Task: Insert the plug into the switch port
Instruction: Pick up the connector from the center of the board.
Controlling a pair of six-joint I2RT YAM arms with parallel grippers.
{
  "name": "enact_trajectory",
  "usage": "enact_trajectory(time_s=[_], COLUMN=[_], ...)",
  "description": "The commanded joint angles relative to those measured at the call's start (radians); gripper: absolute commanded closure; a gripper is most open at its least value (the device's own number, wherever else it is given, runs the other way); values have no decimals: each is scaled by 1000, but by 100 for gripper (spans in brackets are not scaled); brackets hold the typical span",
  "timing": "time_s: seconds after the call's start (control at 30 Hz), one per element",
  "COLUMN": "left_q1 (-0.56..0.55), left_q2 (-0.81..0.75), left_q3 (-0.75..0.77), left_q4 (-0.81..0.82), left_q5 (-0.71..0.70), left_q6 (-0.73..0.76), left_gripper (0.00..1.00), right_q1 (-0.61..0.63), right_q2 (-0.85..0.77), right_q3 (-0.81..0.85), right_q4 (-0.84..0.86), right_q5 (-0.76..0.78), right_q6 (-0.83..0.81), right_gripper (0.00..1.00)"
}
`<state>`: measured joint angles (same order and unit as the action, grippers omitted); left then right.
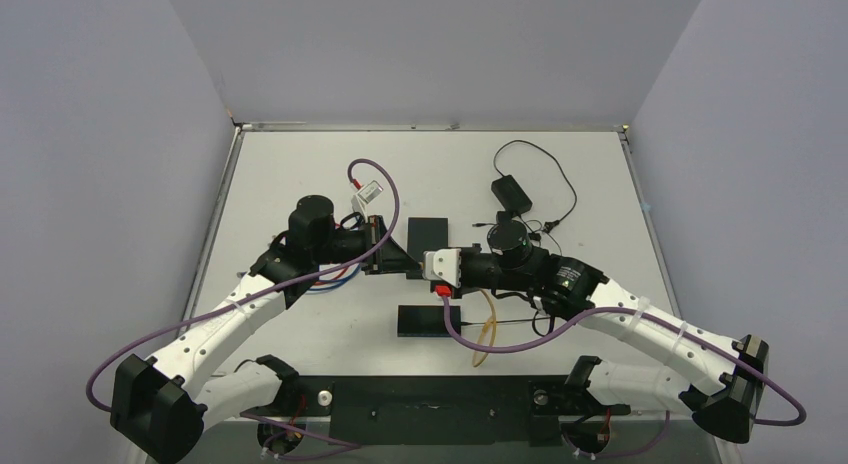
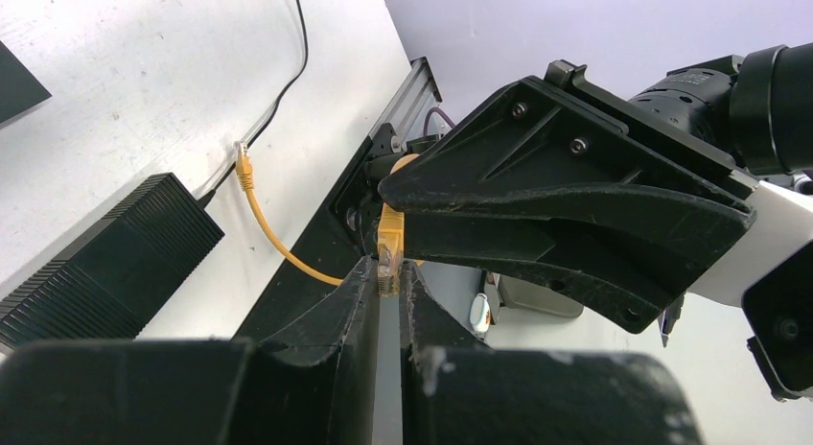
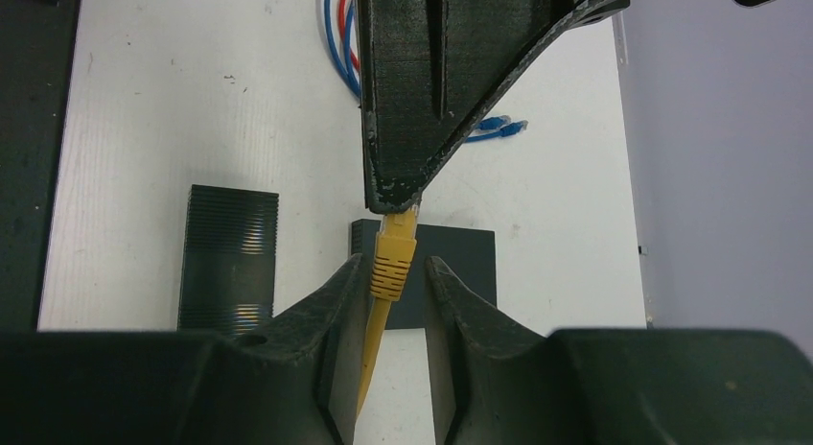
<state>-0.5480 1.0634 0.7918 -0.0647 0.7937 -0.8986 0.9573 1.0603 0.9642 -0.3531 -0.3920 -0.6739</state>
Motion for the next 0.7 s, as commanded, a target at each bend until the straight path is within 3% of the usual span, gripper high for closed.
enact_trajectory(time_s=[0.0,0.27,0.43,0.57,0.67], left_q1=[4,4,3,5,10], left_q2=[-18,-22,-24,-26,-32], left_q3=[24,15,11,4,-1], left_q4=[29,47,80,110,120], left_q5=[26,32,43,47,46], left_q6=[-5,-12,-24,-30,-36], left_gripper=[100,100,100,100,85], right_q1=[9,11,10,12,13], right_q2=[4,9,15,19,13], right_q3=[-3,-4,-1,6,8], right_q4=[40,40,39,39,39], right_q5=[10,12,15,21,29], right_q6=[-7,-6,-3,6,26], right_gripper=[77,83,100,100,100])
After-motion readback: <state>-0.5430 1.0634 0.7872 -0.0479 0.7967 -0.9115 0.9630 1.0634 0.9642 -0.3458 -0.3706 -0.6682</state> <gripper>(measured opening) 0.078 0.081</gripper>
